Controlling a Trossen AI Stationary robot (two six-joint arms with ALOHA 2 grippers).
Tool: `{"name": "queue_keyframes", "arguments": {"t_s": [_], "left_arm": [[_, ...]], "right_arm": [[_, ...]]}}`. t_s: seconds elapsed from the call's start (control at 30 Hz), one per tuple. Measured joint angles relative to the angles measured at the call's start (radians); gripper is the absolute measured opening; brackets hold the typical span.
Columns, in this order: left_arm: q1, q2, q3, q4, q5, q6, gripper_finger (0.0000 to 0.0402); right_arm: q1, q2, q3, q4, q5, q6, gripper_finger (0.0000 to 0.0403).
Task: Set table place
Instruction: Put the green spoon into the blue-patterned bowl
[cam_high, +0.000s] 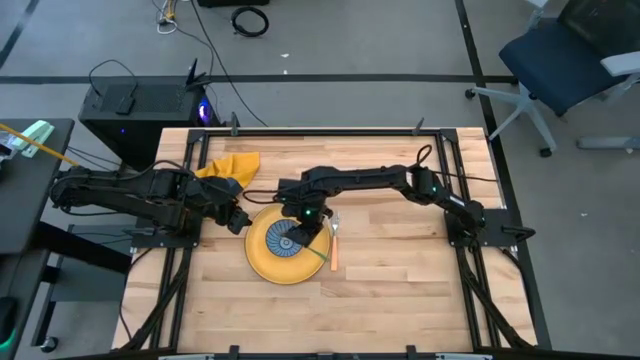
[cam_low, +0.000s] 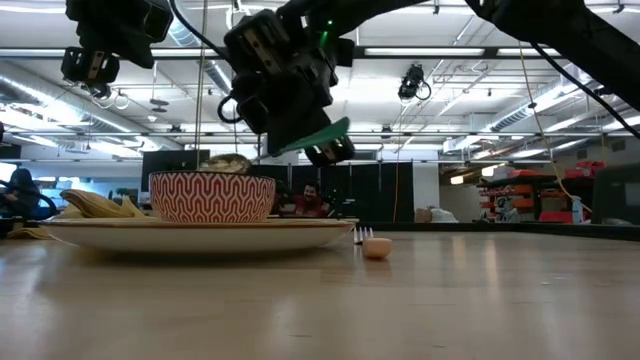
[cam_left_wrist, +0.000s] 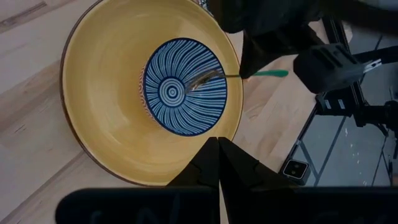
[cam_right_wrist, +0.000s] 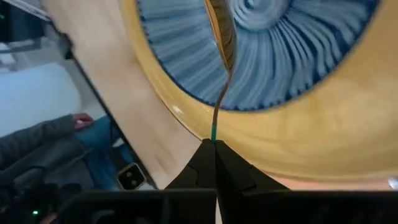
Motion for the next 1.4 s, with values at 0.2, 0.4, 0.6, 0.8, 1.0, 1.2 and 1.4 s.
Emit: {"name": "queue_keyframes", "arguments": {"t_s": [0.2,0.4,0.6,0.8,1.0,1.2,1.4], "left_arm": [[0.000,0.000,0.000,0.000,0.000,0.000,0.0009],[0.000,0.000,0.000,0.000,0.000,0.000,0.0009],[0.000,0.000,0.000,0.000,0.000,0.000,0.0009],[0.000,0.000,0.000,0.000,0.000,0.000,0.0009],[0.000,0.000,0.000,0.000,0.000,0.000,0.0009],[0.000,0.000,0.000,0.000,0.000,0.000,0.0009],[0.000,0.000,0.000,0.000,0.000,0.000,0.0009]], "right_arm": [[-0.012,0.000,0.000,0.064,-0.028,0.042,0.0000],[-0.012,0.000,0.000,0.074,-0.031,0.058,0.0000],[-0.019,0.000,0.000,0.083,-0.026,0.092,0.0000],[-0.019,0.000,0.001,0.131,-0.024,0.138,0.0000],[-0.019,-0.001,-0.027,0.136,-0.024,0.142,0.0000],[-0.018,-0.001,-0.076,0.143,-0.026,0.147,0.0000],[-0.018,0.000,-0.081,0.184,-0.023,0.154,0.0000]]}}
